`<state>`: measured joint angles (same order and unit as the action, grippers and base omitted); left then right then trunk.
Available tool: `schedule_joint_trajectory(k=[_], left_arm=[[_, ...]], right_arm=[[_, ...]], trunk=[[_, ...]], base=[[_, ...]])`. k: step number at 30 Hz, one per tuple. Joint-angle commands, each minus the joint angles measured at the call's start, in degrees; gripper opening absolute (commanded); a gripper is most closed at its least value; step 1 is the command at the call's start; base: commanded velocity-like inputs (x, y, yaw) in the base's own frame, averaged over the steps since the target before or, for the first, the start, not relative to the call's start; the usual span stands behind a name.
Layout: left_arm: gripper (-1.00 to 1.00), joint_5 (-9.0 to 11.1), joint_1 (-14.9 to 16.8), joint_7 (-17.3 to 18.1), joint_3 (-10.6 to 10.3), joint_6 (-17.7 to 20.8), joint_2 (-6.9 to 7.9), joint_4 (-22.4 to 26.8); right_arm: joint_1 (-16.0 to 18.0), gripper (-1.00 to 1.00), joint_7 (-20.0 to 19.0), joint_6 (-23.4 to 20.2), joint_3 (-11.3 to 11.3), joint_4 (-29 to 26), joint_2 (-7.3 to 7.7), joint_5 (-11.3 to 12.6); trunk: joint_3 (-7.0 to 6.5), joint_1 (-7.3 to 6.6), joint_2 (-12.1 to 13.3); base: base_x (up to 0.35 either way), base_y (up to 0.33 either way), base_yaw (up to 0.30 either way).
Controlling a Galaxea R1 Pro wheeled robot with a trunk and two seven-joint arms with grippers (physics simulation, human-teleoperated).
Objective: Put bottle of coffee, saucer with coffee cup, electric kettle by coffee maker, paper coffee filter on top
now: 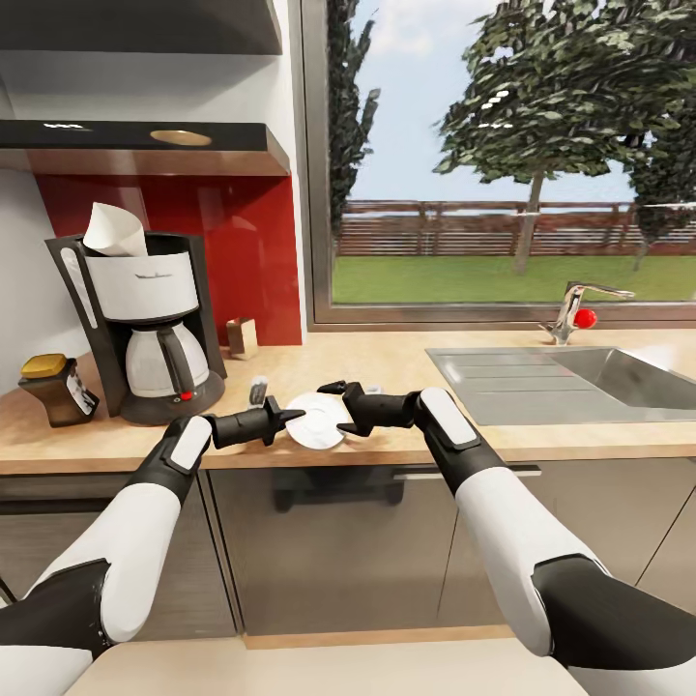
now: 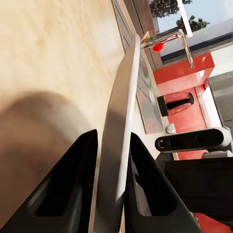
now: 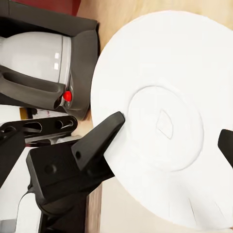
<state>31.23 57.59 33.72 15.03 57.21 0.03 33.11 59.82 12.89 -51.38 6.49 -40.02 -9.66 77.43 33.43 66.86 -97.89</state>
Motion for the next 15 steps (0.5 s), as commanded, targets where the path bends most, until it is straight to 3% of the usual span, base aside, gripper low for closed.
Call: schedule_joint_trajectory(k=[1, 11, 15], left_arm=[[-1.00, 0.9, 0.1, 0.5, 0.3, 0.6, -0.03, 0.0], [-1.00, 0.9, 0.1, 0.5, 0.3, 0.6, 0.23, 0.1], [-1.00, 0.9, 0.1, 0.5, 0.3, 0.6, 0.37, 0.0]], right_arm=[[0.0, 1.00, 0.6, -0.1, 0.1, 0.0, 0.01, 0.0], [0.0, 1.00, 0.6, -0.2, 0.1, -0.6, 0.21, 0.0], [0.1, 1.00, 1.3, -0.2, 0.0, -3.8, 0.50, 0.0]], trunk=[[0.06, 0.00, 0.0], [0.06, 0.00, 0.0], [0.06, 0.00, 0.0]], base=[[0.000, 0.000, 0.000], [0.000, 0.000, 0.000], [0.000, 0.000, 0.000]])
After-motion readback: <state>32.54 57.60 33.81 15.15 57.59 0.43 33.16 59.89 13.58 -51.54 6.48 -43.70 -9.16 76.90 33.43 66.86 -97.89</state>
